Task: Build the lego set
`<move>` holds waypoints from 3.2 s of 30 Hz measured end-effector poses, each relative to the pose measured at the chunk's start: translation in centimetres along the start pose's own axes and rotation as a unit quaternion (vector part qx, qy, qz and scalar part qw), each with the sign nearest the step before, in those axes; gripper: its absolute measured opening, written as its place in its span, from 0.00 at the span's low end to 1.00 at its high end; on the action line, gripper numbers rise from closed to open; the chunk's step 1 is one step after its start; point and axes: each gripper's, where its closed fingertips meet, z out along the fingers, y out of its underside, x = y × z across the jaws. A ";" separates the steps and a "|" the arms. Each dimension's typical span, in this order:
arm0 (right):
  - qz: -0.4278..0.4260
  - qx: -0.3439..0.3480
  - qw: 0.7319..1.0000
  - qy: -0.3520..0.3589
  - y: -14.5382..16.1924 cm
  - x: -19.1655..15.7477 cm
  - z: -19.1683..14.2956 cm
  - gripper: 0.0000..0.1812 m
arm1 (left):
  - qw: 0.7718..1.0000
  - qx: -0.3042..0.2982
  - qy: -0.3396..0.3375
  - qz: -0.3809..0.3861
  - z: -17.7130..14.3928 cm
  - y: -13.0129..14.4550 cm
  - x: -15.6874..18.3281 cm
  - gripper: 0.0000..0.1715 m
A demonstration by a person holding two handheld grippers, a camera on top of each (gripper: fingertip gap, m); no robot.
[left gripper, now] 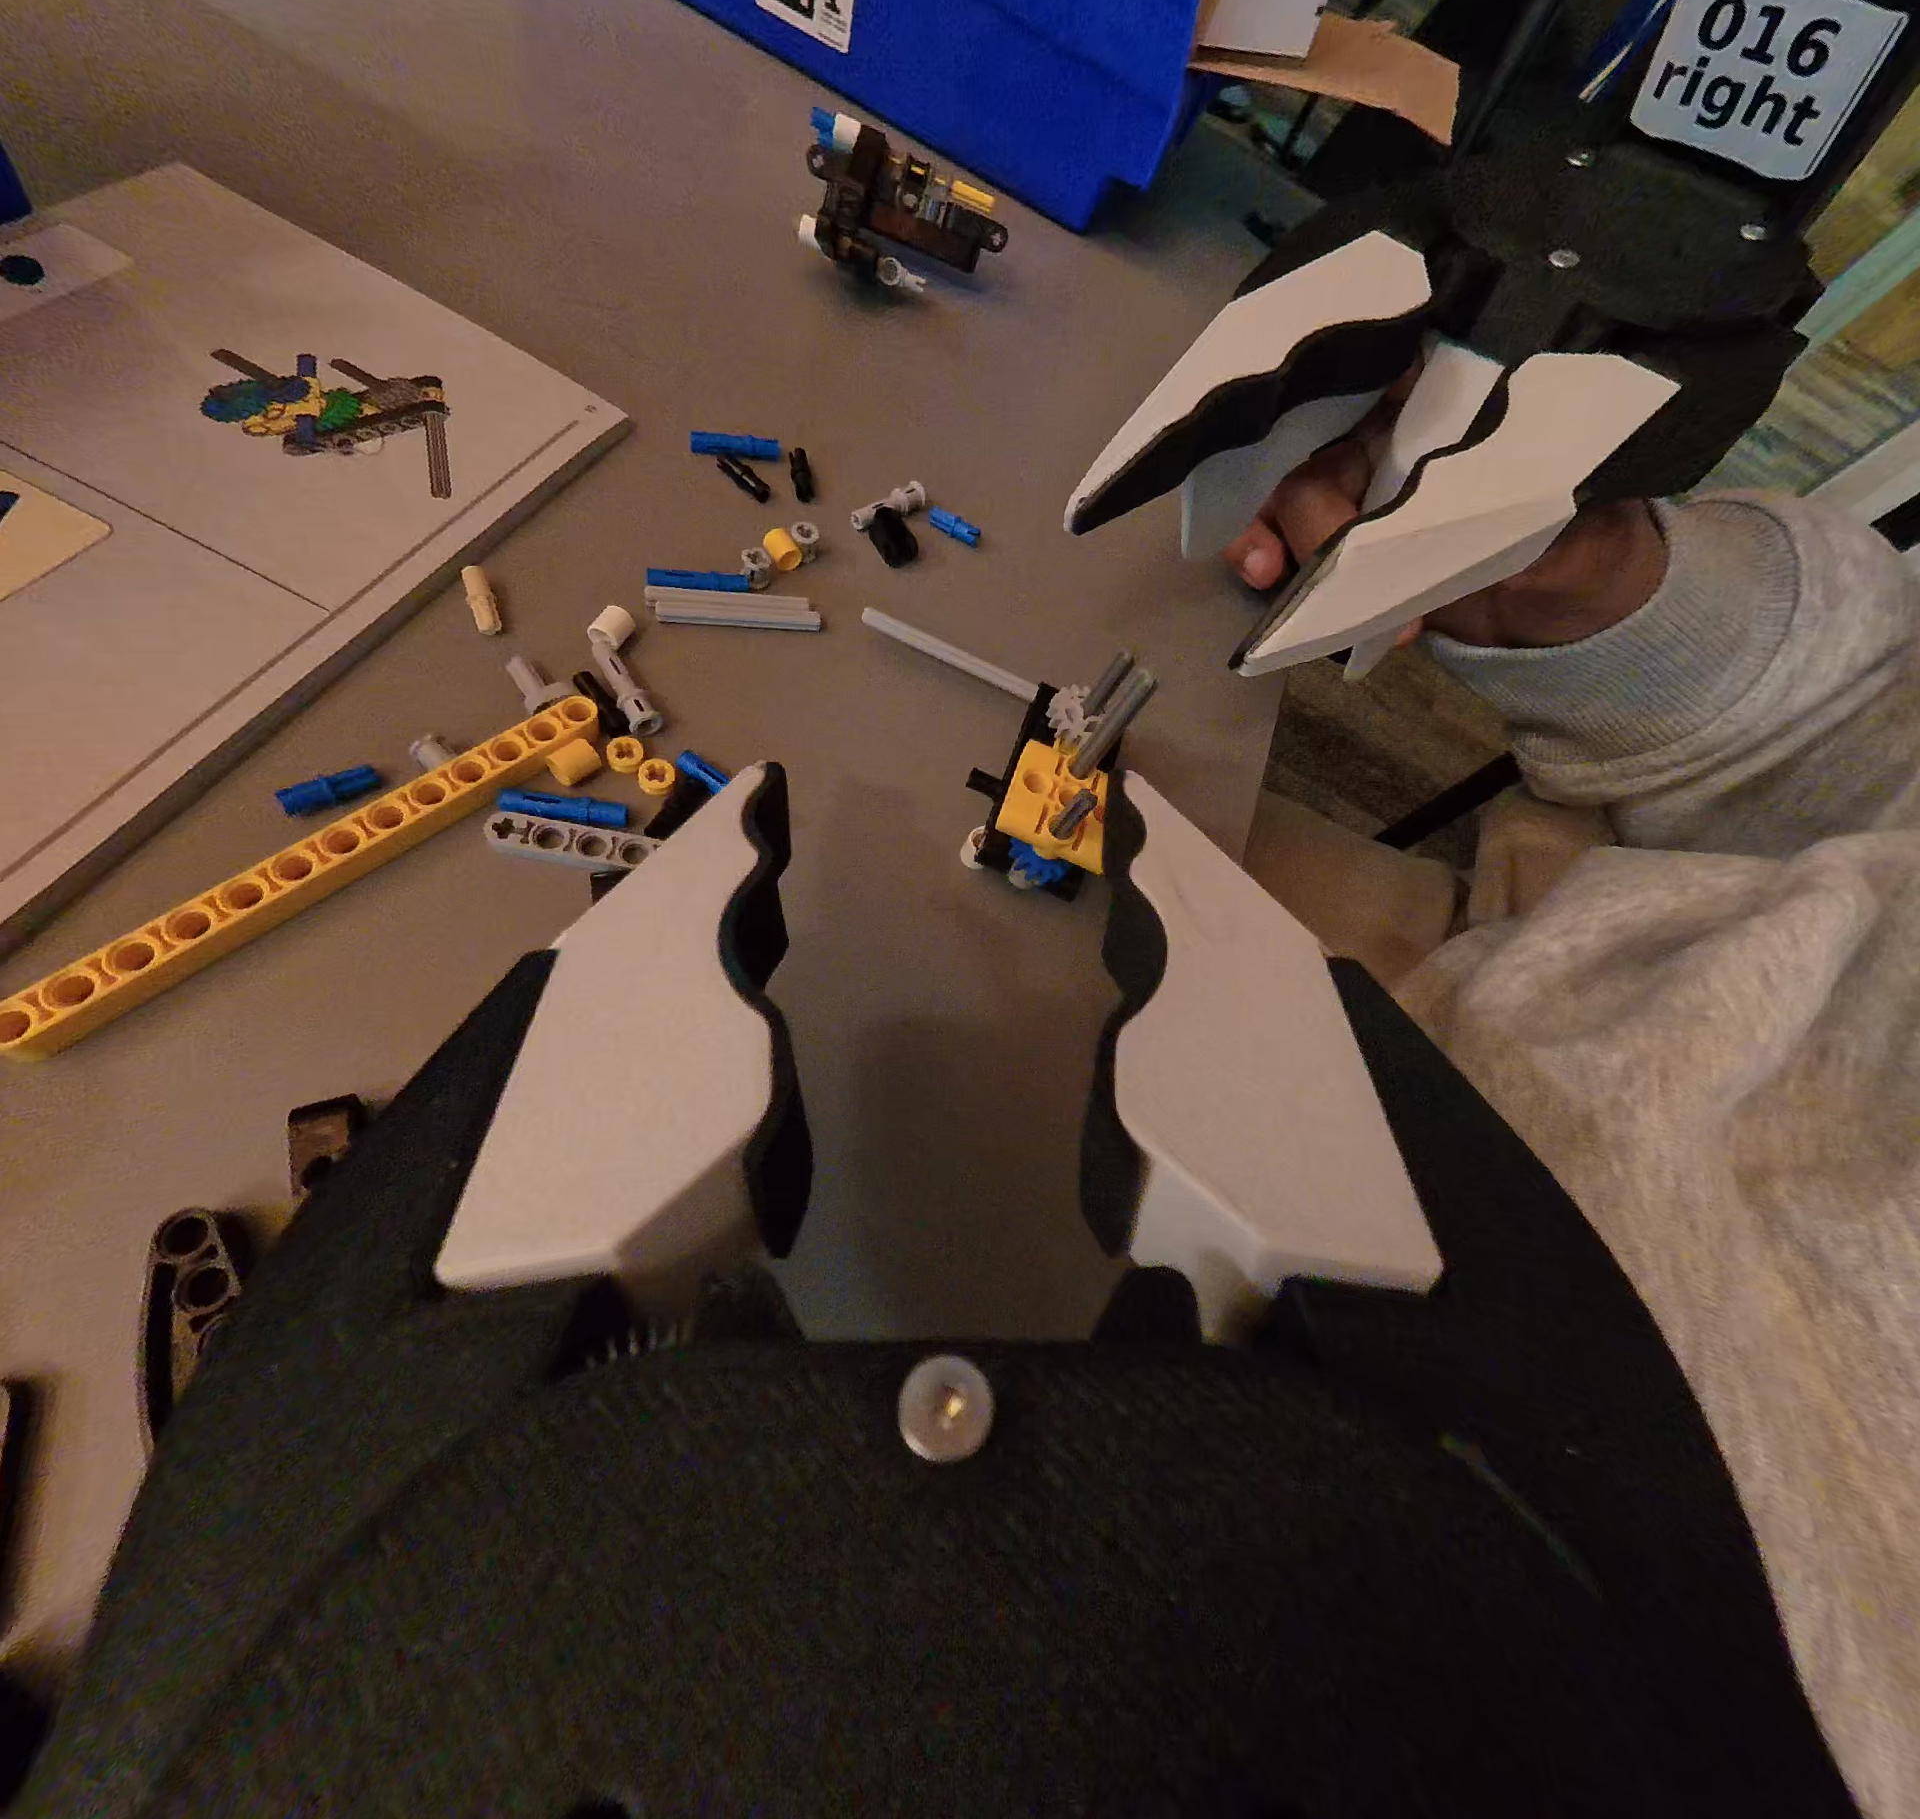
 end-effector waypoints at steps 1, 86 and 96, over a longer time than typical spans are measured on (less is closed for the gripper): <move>0.000 0.000 1.000 0.000 0.0 0.0 0.0 0.22 | 1.000 0.001 0.000 -0.002 0.0 0.0 -0.1 0.35; 0.000 0.074 0.997 0.022 -2.3 1.2 -1.8 0.02 | 0.901 0.195 -0.382 -0.071 -16.2 -0.8 -13.7 0.00; -0.061 0.071 0.986 0.138 -2.5 4.9 -3.4 0.00 | 0.914 0.246 -0.312 -0.076 -15.4 -1.1 -10.8 0.00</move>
